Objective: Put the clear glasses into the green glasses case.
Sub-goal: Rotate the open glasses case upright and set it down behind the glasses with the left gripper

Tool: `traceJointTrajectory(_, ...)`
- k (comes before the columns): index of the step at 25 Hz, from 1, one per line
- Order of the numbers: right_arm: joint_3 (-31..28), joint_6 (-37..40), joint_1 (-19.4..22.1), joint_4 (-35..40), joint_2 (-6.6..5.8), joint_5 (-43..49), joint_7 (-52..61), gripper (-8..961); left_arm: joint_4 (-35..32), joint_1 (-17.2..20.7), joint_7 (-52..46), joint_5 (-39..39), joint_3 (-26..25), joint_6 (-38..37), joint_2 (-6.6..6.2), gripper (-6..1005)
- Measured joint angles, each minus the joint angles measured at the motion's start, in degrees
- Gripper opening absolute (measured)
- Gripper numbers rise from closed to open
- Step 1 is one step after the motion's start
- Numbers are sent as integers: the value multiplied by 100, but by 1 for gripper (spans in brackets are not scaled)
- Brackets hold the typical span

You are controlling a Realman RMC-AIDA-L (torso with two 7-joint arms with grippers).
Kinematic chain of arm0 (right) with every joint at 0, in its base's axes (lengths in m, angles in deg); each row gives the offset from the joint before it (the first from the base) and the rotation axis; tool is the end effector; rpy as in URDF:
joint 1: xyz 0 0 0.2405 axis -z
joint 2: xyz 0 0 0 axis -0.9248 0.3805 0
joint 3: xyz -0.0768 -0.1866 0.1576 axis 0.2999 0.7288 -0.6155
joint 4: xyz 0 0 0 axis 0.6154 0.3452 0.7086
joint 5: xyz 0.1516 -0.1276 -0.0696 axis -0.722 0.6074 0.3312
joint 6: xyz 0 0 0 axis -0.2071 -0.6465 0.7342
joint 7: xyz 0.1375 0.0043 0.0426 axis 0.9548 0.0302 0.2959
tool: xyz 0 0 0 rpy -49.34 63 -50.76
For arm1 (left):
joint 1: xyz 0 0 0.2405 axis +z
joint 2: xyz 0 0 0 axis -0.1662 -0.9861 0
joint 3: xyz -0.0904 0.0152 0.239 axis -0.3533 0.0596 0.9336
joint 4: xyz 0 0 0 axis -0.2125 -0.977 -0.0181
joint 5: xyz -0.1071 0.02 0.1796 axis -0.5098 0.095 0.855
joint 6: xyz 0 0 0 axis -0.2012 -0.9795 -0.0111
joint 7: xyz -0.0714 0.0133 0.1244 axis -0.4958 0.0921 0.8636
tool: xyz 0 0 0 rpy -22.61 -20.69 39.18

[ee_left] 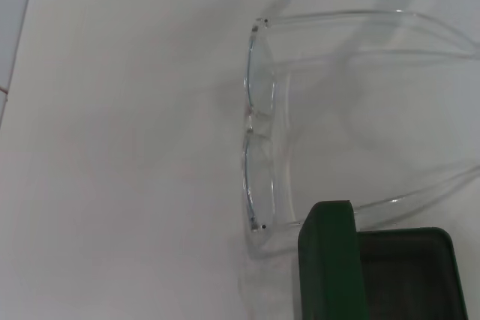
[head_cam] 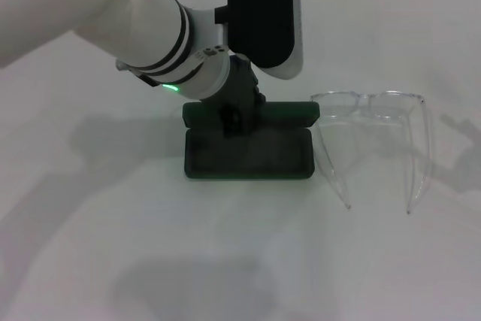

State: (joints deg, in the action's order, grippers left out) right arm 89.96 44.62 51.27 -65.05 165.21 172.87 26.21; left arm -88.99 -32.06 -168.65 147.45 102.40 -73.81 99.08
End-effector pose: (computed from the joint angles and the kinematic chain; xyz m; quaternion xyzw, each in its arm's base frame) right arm 0.3337 0.2623 0.0713 -0.8280 0.1748 0.4077 0.3428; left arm -0.0951 0.3587 -0.0640 -0.9631 0.1027 0.1985 0.1497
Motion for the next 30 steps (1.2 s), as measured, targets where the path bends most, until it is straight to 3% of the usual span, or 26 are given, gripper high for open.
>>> traceJointTrajectory(15, -65, 10, 58, -4, 0, 0, -18, 888, 98, 10, 68, -134, 2, 165, -2, 216)
traceJointTrajectory(23, -70, 10, 76, -4, 0, -1, -20, 888, 46, 4, 51, -132, -11, 165, -4, 307)
traceJointTrajectory(30, -70, 18, 117, -3, -6, -1, -20, 888, -220, 109, -34, -95, -52, 264, -6, 306)
